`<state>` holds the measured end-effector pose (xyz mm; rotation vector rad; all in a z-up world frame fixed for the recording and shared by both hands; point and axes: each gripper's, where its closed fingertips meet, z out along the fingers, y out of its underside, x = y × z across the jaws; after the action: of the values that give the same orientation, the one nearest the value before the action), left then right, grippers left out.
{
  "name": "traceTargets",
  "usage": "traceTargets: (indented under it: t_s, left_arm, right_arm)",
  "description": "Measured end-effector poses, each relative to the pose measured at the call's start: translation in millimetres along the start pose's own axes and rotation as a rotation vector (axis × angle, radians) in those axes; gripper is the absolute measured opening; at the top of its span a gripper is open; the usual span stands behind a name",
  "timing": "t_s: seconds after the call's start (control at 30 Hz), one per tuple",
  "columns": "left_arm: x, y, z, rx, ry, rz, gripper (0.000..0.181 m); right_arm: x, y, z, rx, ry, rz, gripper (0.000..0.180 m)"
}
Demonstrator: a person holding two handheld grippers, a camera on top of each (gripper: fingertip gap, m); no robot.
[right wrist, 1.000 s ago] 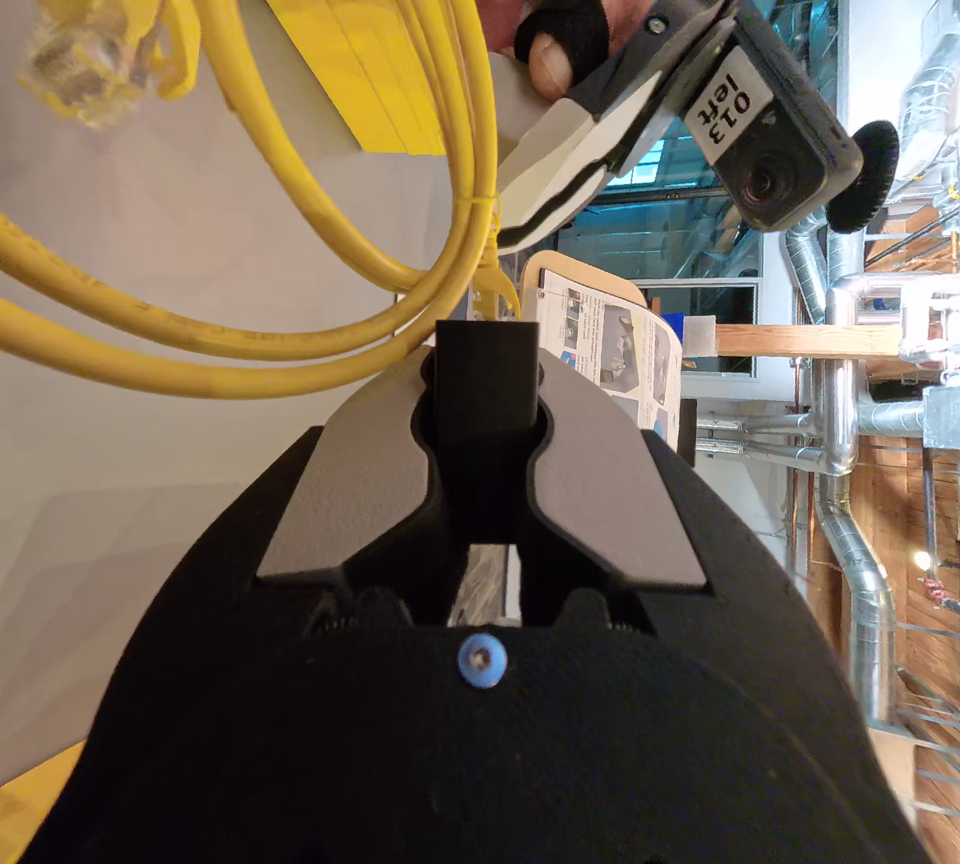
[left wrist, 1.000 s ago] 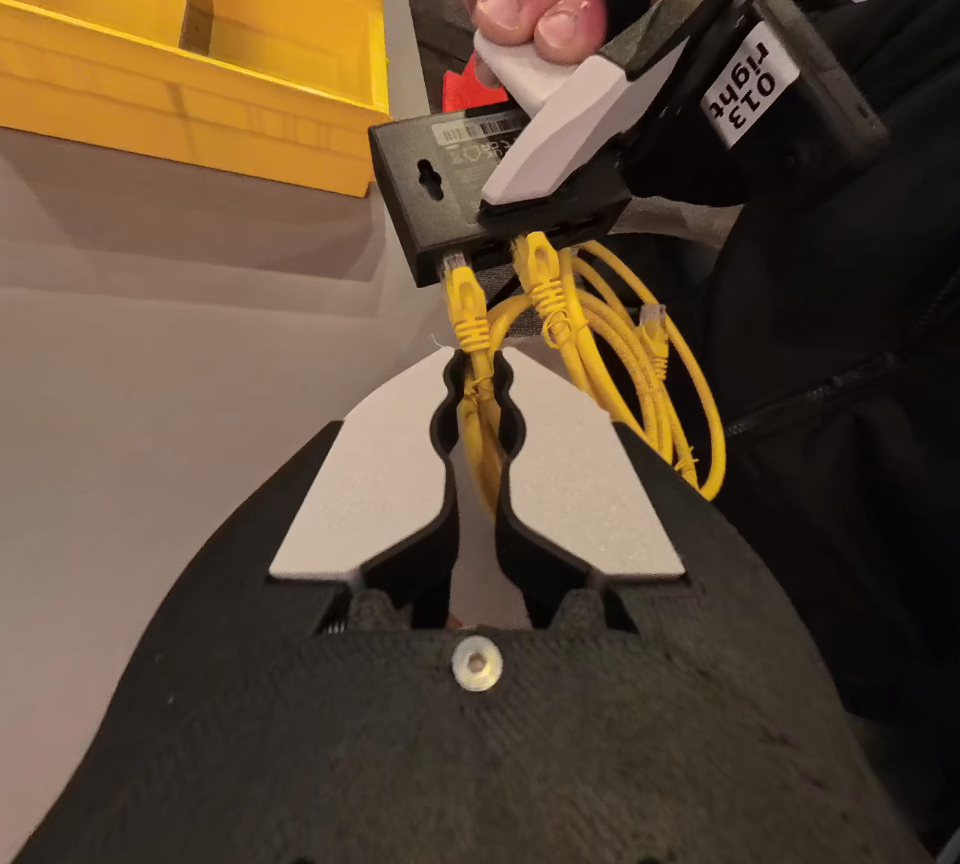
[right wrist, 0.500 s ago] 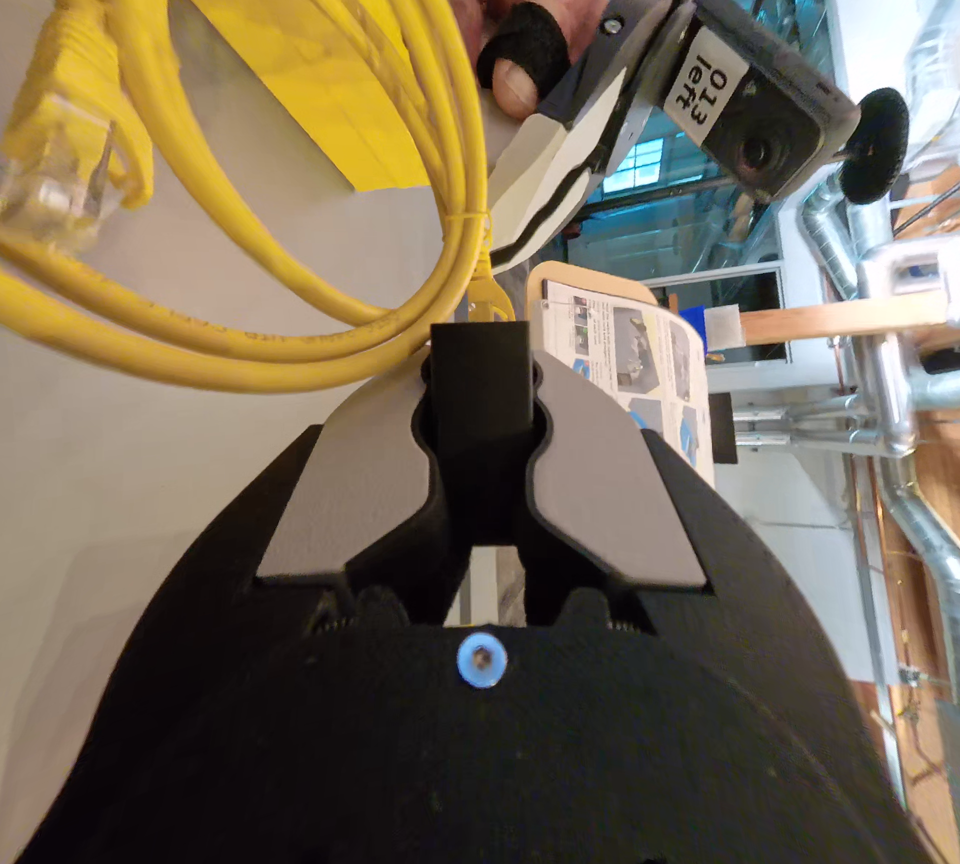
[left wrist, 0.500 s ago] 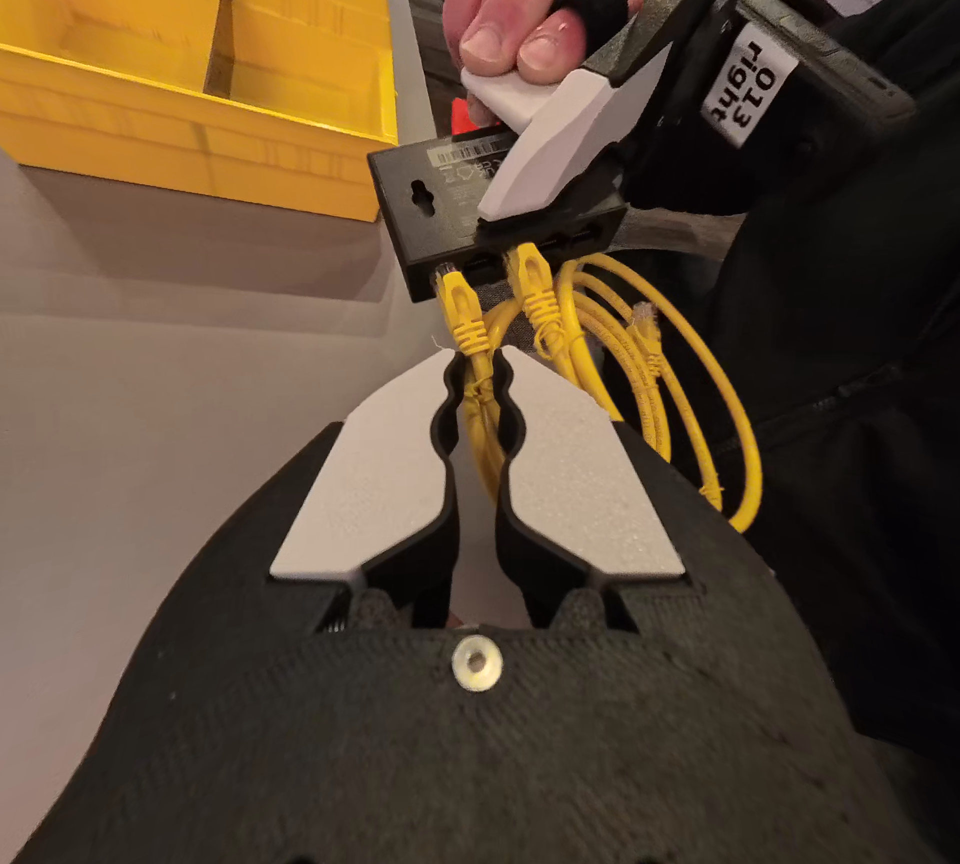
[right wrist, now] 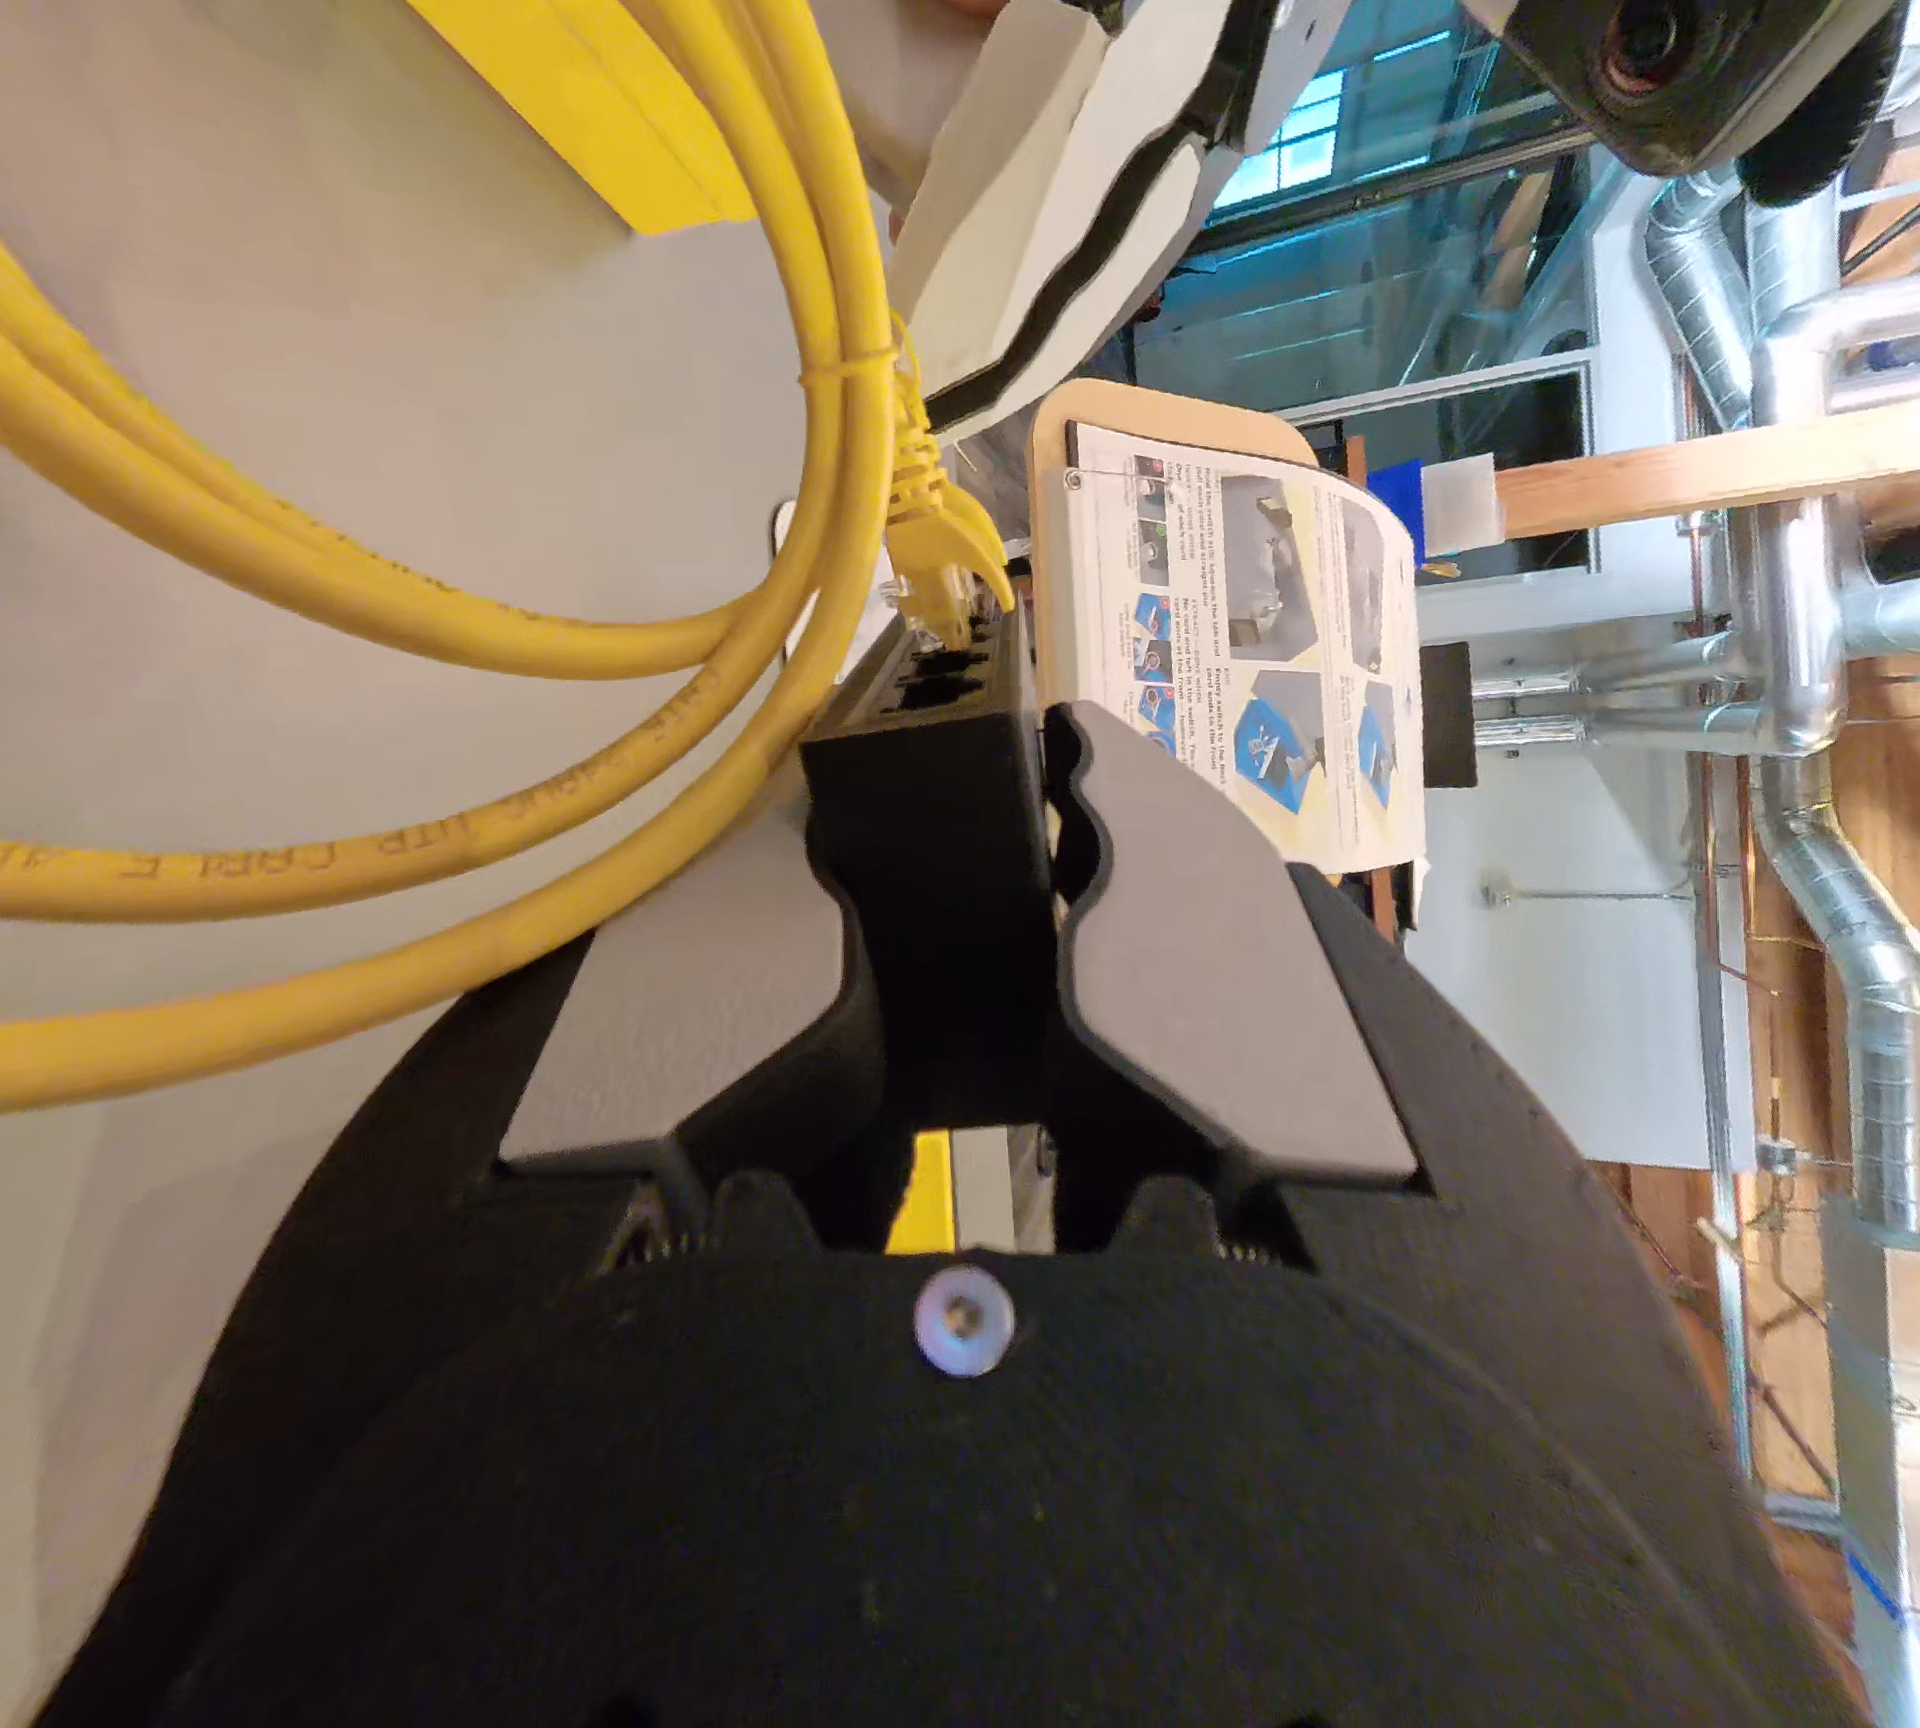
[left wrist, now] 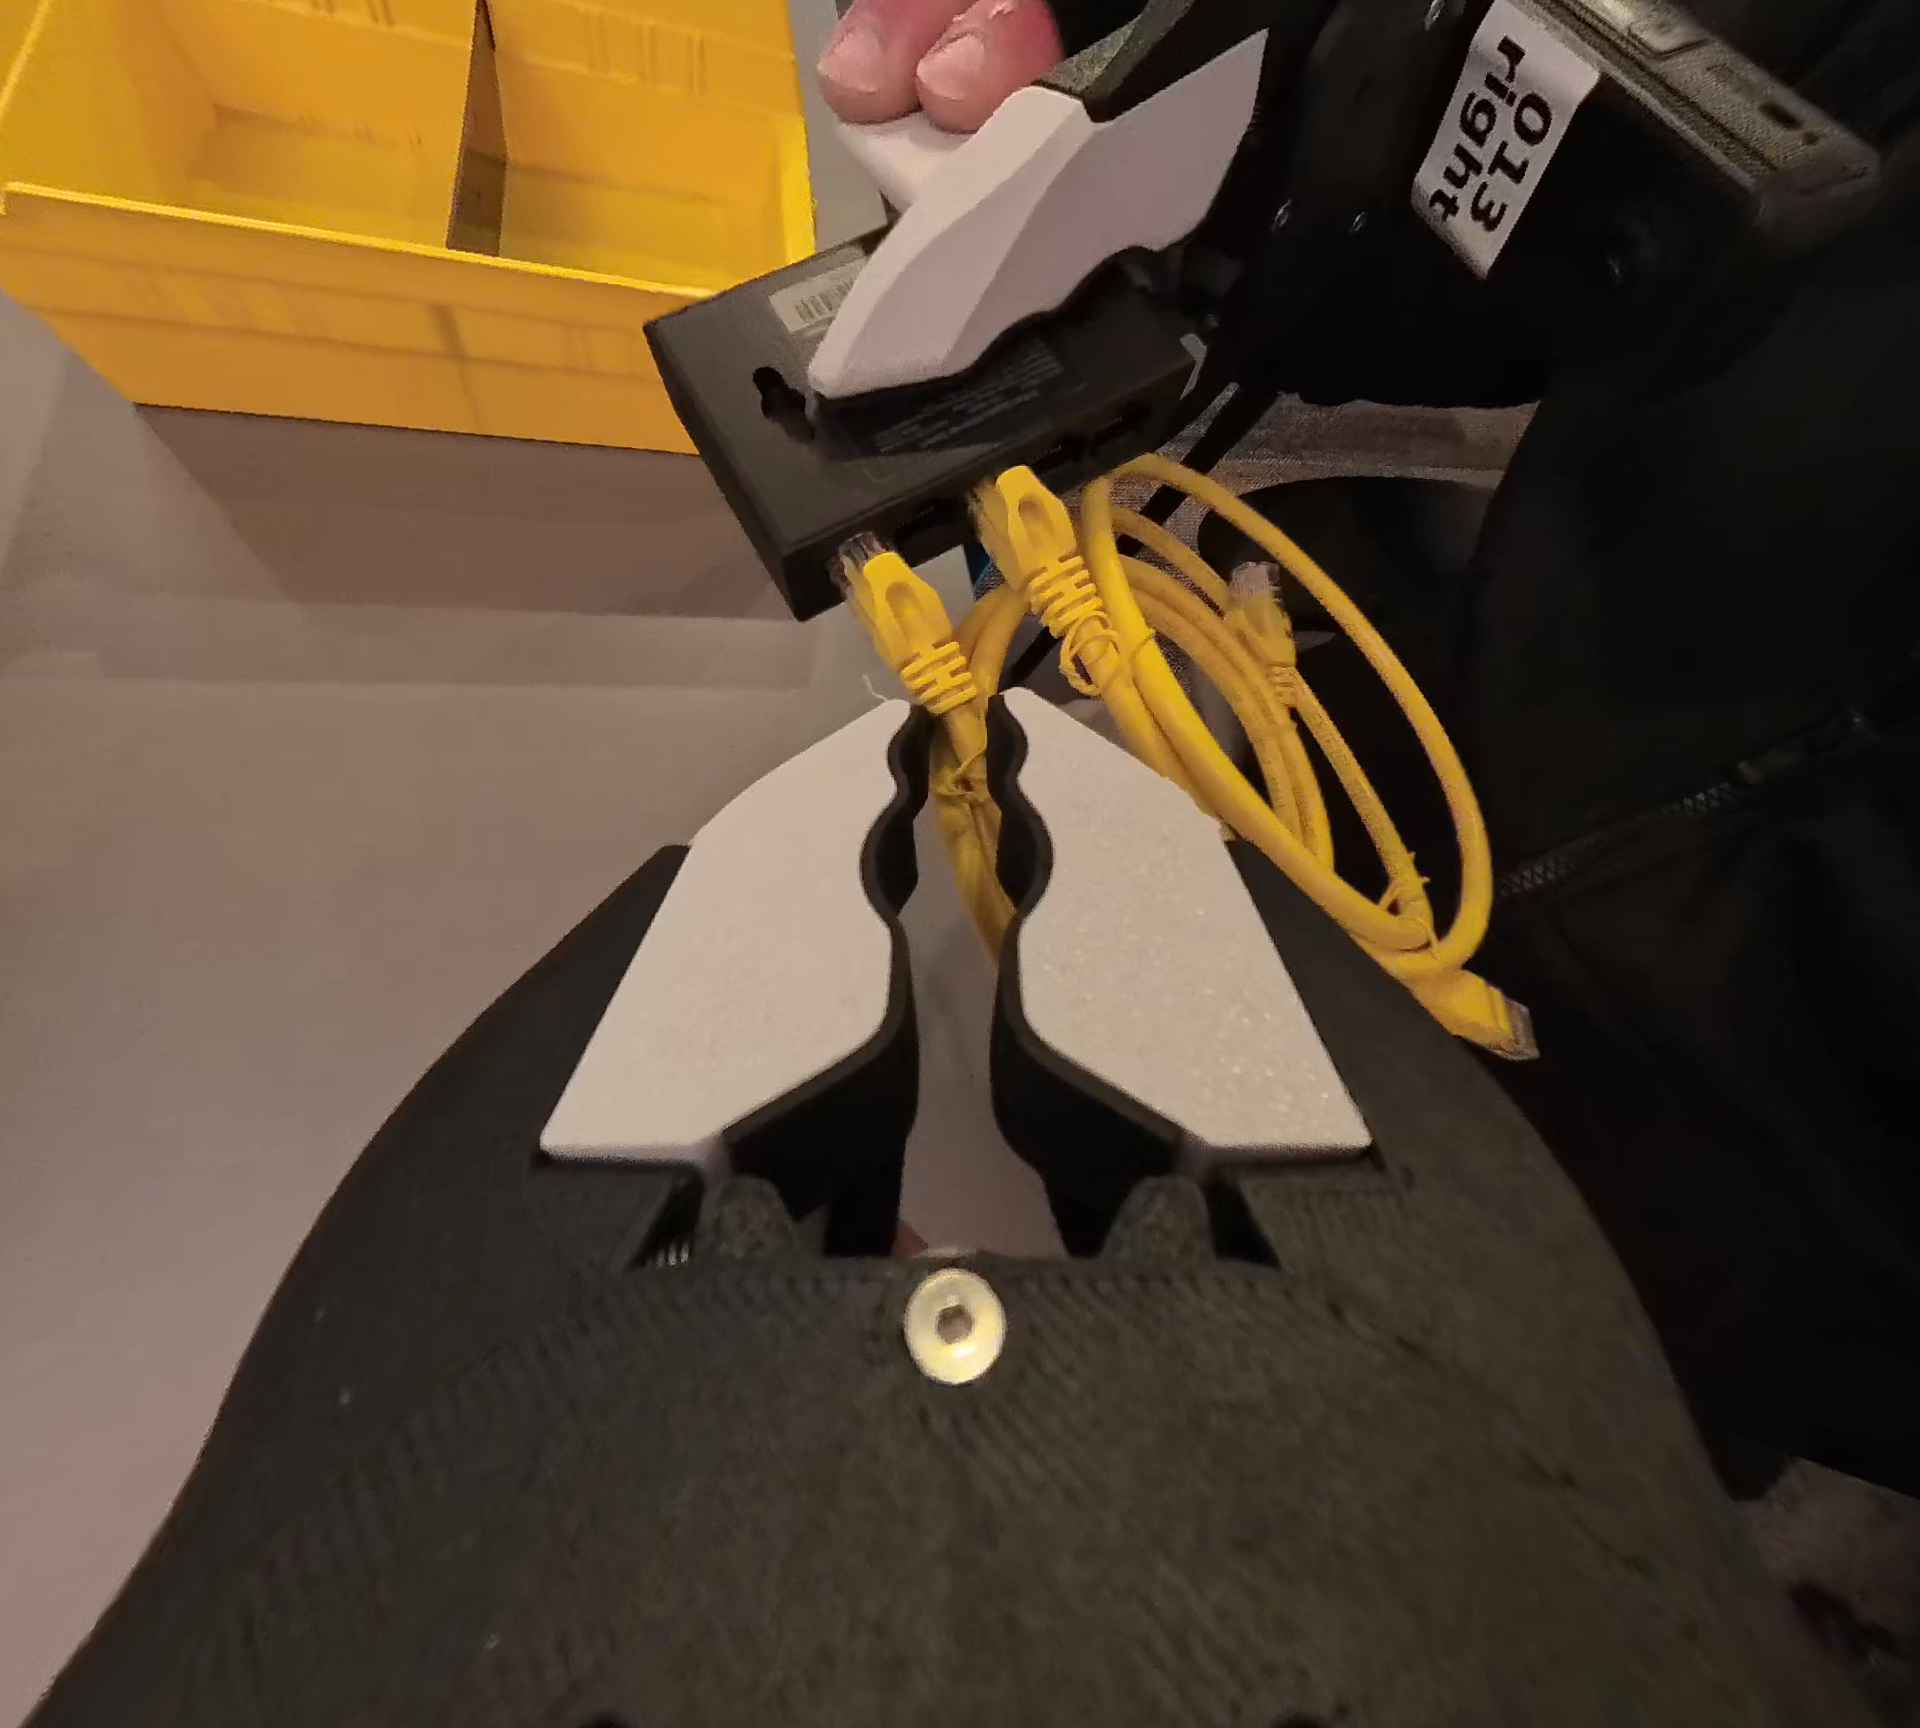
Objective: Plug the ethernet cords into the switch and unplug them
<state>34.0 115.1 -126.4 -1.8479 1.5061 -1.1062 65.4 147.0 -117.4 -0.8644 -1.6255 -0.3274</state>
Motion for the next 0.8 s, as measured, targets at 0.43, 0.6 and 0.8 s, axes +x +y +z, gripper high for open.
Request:
traceTargets:
  t_s: [0.43, 0.6, 0.8]
  left_arm:
    - [1, -2, 3, -0.021, 0.103, 0.020, 0.008]
    - [5, -5, 1, 0.023, 0.164, 0.054, 0.008]
    - [6, -11, -6, 0.040, 0.105, 0.085, 0.008]
  right_arm:
    - [-2, -14, -4, 0.145, -0.099, 0.017, 0.029]
    - [0, -21, -8, 0.205, -0.127, 0.047, 0.029]
    - [7, -17, -6, 0.164, -0.088, 0.077, 0.031]
